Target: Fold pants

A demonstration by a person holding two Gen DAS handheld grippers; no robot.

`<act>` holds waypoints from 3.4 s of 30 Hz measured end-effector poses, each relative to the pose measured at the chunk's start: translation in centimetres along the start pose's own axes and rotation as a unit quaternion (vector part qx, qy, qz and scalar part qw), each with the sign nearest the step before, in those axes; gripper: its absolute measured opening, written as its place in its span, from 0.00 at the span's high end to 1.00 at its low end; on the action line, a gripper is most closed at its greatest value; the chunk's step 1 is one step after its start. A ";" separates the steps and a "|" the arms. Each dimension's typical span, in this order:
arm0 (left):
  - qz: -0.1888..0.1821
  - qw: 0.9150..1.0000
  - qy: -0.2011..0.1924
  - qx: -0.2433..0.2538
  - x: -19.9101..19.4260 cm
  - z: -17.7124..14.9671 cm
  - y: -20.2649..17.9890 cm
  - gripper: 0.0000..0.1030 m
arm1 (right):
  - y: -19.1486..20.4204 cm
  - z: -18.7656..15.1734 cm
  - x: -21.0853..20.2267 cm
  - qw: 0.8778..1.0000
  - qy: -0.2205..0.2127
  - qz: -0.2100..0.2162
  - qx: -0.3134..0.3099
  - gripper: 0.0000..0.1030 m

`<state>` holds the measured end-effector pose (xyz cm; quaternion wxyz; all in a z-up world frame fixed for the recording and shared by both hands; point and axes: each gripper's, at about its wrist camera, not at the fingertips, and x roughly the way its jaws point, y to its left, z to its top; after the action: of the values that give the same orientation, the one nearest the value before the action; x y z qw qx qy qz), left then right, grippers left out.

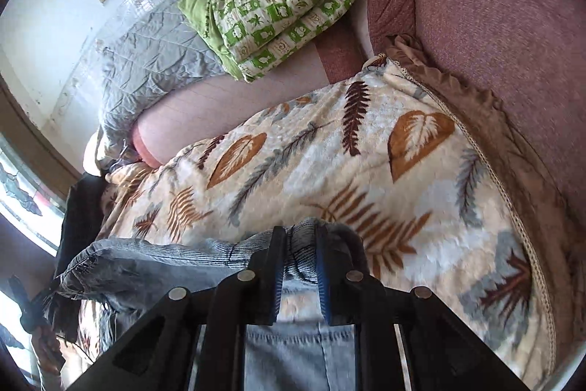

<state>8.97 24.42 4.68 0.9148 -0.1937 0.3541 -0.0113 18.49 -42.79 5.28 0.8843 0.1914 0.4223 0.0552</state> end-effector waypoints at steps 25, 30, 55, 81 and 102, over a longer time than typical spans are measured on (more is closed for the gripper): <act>0.010 0.994 0.089 0.069 -0.3 -9.5 -3.2 0.54 | -5.0 -16.6 -0.4 0.973 0.126 0.117 0.156 0.33; 0.070 0.977 0.185 0.085 5.6 -13.5 -2.7 0.54 | -6.2 -17.8 0.8 0.969 0.149 0.082 0.180 0.43; -0.024 0.983 0.133 0.121 8.7 -15.3 -12.5 0.53 | -12.1 -21.5 1.0 0.932 0.081 0.071 0.346 0.72; -0.018 0.973 0.149 0.175 10.5 -17.0 -14.8 0.47 | -8.4 -8.3 3.6 0.988 0.090 0.022 0.125 0.39; -0.012 0.969 0.131 0.210 10.8 -18.1 -15.8 0.35 | -1.2 -6.0 7.6 0.991 0.090 -0.085 -0.058 0.87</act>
<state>7.04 1.84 -8.77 0.8805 0.0018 0.4582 -0.1216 18.61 -40.15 -4.13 0.8539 0.0975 0.5109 0.0211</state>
